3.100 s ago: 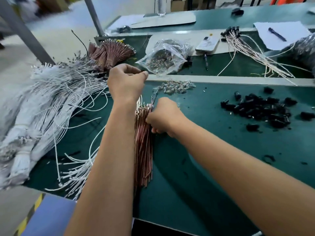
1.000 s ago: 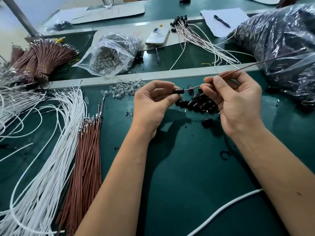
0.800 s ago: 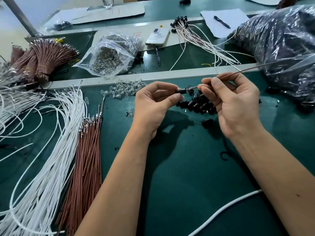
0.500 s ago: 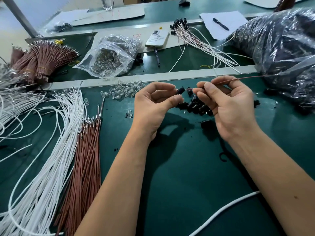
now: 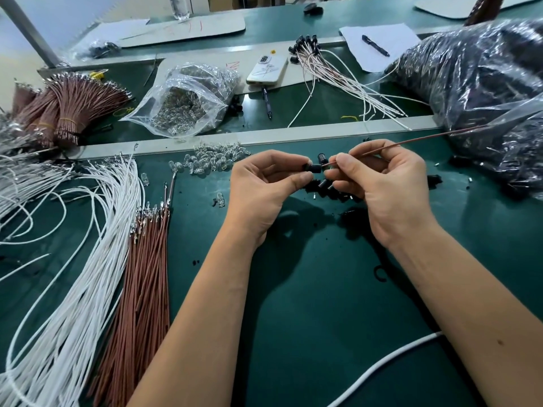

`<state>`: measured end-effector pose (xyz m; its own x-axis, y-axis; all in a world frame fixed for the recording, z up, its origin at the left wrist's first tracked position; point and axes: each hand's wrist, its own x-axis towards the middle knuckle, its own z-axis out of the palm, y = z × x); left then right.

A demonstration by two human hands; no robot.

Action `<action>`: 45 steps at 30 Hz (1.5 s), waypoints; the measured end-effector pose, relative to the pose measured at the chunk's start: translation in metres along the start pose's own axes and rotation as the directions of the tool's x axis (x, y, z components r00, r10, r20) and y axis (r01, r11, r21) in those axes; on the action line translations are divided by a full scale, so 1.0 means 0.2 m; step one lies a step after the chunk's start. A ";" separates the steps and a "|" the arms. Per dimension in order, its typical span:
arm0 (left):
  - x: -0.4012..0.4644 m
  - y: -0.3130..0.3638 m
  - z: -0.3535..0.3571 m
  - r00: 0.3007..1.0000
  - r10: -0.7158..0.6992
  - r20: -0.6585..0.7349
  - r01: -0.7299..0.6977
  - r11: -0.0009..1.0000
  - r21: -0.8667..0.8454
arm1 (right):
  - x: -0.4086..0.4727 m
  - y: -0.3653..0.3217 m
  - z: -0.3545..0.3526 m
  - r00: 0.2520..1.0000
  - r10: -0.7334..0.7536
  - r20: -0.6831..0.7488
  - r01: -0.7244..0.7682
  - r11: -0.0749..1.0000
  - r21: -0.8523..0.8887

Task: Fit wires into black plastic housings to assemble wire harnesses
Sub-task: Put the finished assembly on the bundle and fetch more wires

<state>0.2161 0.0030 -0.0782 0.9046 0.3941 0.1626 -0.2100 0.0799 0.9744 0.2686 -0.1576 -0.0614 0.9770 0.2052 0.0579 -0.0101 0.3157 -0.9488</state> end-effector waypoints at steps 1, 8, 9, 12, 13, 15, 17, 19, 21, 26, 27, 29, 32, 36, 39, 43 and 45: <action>0.00 0.00 0.00 1.000 0.001 -0.001 -0.001 1.000 -0.001 | 0.00 0.00 0.00 1.000 -0.006 -0.001 0.006 1.000 -0.012; -0.01 0.01 0.03 1.000 -0.005 -0.007 0.005 1.000 0.005 | 0.00 0.02 0.01 1.000 -0.022 0.011 0.023 0.998 -0.057; -0.02 0.01 0.03 1.000 -0.011 0.003 0.011 1.000 0.018 | 0.00 0.02 0.01 1.000 -0.024 0.012 0.025 0.998 -0.057; -0.02 0.01 0.04 1.000 -0.016 0.026 0.015 0.998 0.069 | 0.01 0.03 0.00 0.999 -0.033 0.014 0.034 0.997 -0.075; -0.02 0.01 0.04 0.999 -0.017 0.035 0.013 0.995 0.099 | 0.01 0.03 0.00 0.999 -0.027 0.023 0.028 0.997 -0.075; -0.02 0.01 0.05 0.997 -0.005 0.073 -0.009 0.983 0.184 | 0.01 0.02 -0.01 0.998 -0.001 0.059 0.005 0.997 -0.077; -0.04 0.01 0.06 0.991 0.017 0.133 -0.053 0.961 0.271 | 0.01 0.02 -0.01 0.994 0.015 0.109 -0.001 0.992 -0.123; -0.04 0.01 0.08 0.989 0.040 0.145 -0.083 0.951 0.298 | 0.00 0.03 -0.01 0.988 0.011 0.154 0.016 0.984 -0.175; -0.04 0.02 0.09 0.997 0.042 0.068 -0.056 0.974 0.220 | 0.00 0.04 0.00 0.987 -0.011 0.158 0.039 0.984 -0.174; -0.03 0.06 0.10 0.988 -0.128 -0.083 0.104 0.964 -0.244 | -0.01 0.04 0.01 0.962 -0.138 0.235 0.218 0.906 -0.363; -0.03 0.06 0.10 0.984 -0.167 -0.059 0.144 0.948 -0.284 | -0.02 0.05 0.01 0.952 -0.155 0.263 0.250 0.891 -0.379; -0.03 0.06 0.10 0.978 -0.209 -0.008 0.197 0.935 -0.293 | -0.02 0.05 0.02 0.940 -0.181 0.289 0.286 0.881 -0.378; -0.03 0.07 0.10 0.969 -0.247 0.008 0.233 0.903 -0.362 | -0.03 0.03 0.02 0.931 -0.206 0.300 0.314 0.872 -0.375; 0.00 0.10 0.05 0.950 -0.299 -0.085 0.208 0.815 -0.540 | -0.03 0.02 0.00 0.918 -0.139 0.371 0.304 0.847 -0.436; 0.03 0.13 -0.03 0.944 -0.283 -0.171 0.119 0.774 -0.622 | -0.03 -0.01 -0.02 0.843 0.014 0.538 0.269 0.854 -0.445; 0.04 0.17 -0.11 0.936 -0.252 -0.245 0.027 0.746 -0.665 | -0.03 -0.05 -0.04 0.735 0.103 0.670 0.332 0.807 -0.489; 0.05 0.19 -0.14 0.926 -0.260 -0.273 0.005 0.733 -0.680 | -0.03 -0.07 -0.05 0.704 0.112 0.702 0.358 0.797 -0.486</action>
<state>0.2062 0.0350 -0.0433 0.7913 0.5941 -0.1447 -0.4017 0.6834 0.6096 0.2655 -0.1718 -0.0520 0.5370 0.8298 0.1520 0.4449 -0.1255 -0.8868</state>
